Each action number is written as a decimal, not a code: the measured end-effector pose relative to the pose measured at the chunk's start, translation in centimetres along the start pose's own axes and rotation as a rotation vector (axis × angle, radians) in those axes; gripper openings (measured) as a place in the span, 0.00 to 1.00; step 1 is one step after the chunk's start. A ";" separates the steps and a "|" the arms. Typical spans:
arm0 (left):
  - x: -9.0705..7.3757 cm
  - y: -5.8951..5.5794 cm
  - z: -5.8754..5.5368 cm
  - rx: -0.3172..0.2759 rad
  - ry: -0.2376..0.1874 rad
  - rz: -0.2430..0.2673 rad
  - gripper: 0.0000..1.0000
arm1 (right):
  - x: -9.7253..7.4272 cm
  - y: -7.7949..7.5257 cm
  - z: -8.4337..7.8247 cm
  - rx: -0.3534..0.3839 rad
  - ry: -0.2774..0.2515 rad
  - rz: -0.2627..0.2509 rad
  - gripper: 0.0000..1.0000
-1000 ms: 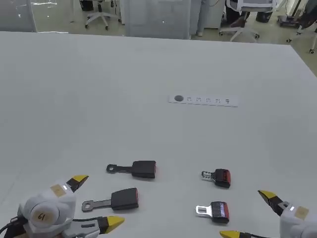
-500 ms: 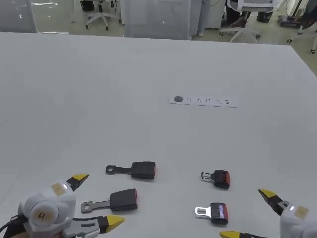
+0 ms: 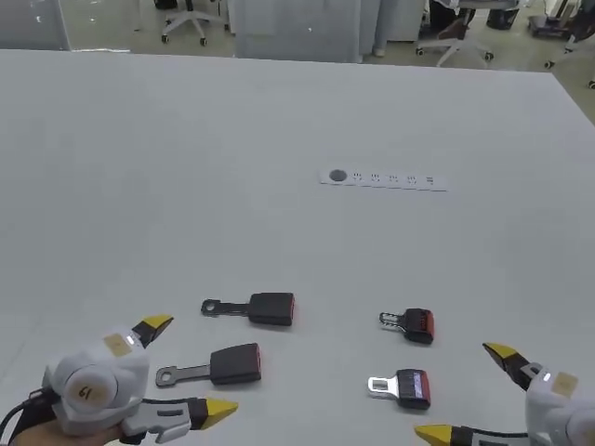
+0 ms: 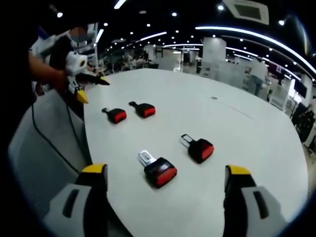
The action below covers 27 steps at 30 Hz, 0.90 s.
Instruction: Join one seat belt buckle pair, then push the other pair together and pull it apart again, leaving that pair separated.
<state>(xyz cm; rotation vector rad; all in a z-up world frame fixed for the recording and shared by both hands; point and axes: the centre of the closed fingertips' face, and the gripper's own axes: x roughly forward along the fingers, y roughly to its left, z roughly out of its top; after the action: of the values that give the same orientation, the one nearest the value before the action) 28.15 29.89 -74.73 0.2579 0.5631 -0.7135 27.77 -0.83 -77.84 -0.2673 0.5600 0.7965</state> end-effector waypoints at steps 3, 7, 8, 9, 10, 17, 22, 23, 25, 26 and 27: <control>0.1 0.0 0.1 0.012 0.002 -0.005 0.96 | 0.1 0.1 -0.1 -0.007 0.008 0.016 1.00; 0.4 0.1 -0.1 0.026 0.015 -0.018 0.96 | 0.4 0.2 -0.3 -0.018 0.021 0.041 0.99; 0.4 0.1 -0.1 0.030 0.018 -0.021 0.96 | 0.5 0.2 -0.3 -0.020 0.022 0.045 0.99; 0.5 0.0 -0.2 0.034 0.022 -0.024 0.96 | 0.5 0.3 -0.2 -0.023 0.025 0.052 0.99; 0.6 0.0 -0.3 0.040 0.029 -0.029 0.96 | 0.7 0.4 -0.2 -0.027 0.028 0.062 0.99; 1.2 0.1 -0.5 0.053 0.040 -0.043 0.96 | 1.4 0.6 -0.2 -0.047 0.046 0.104 0.96; 1.7 0.3 -0.9 0.061 0.056 -0.055 0.95 | 2.0 0.6 -0.4 -0.050 0.059 0.122 0.96; 1.8 0.3 -1.0 0.061 0.060 -0.057 0.95 | 2.2 0.6 -0.6 -0.049 0.066 0.130 0.95; 2.0 0.4 -1.4 0.065 0.070 -0.058 0.94 | 2.5 0.6 -0.9 -0.053 0.080 0.140 0.95; 2.1 0.5 -1.5 0.066 0.074 -0.059 0.94 | 2.6 0.6 -1.0 -0.053 0.082 0.143 0.94; 2.2 0.5 -1.7 0.067 0.080 -0.060 0.93 | 2.7 0.6 -0.9 -0.050 0.085 0.152 0.94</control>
<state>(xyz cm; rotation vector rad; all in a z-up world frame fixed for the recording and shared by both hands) 29.23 29.75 -77.36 0.3340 0.6259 -0.7834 28.49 0.85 -80.19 -0.3077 0.6463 0.9506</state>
